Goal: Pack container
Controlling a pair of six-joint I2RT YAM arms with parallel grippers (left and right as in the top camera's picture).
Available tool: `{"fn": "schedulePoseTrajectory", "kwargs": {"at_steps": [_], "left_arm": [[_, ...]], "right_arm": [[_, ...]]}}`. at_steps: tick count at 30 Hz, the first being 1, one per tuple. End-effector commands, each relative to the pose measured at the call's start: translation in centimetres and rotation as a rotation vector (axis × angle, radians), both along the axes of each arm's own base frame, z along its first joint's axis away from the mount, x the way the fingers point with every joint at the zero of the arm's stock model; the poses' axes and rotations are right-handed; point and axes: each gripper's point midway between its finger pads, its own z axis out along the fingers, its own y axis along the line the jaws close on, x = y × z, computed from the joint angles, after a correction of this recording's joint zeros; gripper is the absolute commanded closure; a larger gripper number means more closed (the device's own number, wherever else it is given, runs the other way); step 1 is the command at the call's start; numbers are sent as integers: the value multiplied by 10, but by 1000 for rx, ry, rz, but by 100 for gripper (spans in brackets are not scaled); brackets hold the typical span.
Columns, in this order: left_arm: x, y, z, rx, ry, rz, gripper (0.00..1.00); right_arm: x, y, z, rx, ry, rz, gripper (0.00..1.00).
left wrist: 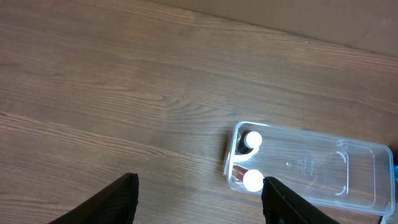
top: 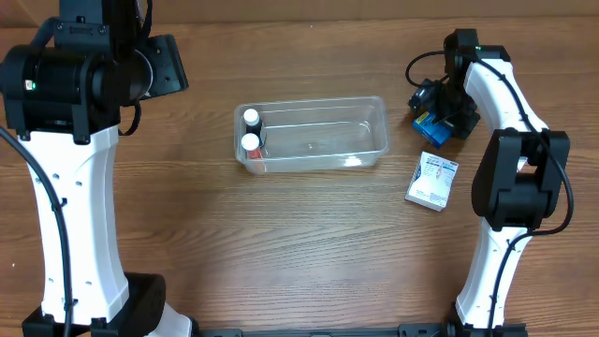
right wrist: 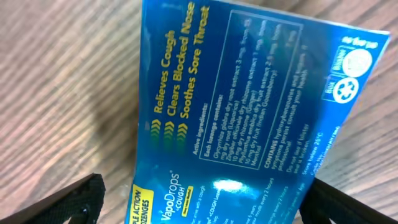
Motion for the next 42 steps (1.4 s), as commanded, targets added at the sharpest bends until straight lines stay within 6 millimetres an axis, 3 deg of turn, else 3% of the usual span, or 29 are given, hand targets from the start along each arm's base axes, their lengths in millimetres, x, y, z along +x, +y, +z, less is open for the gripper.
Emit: {"fn": "schedulePoseTrajectory", "kwargs": {"at_steps": [1,12,19,42], "left_arm": [[2,-2,-2,-16,4,4,35],[1,-2,-2,-16,7,4,35],[-2,-2,-4,-14,22,5,35],[-2,-1,-5,-13,25,5,31]], "right_arm": [[6,-2,4,-7,-22,-14,0],[-9,-9,-16,-47,26,-59,0],[-9,-10,-18,-53,24,-84,0],[-17,-9,-18,-53,54,-69,23]]}}
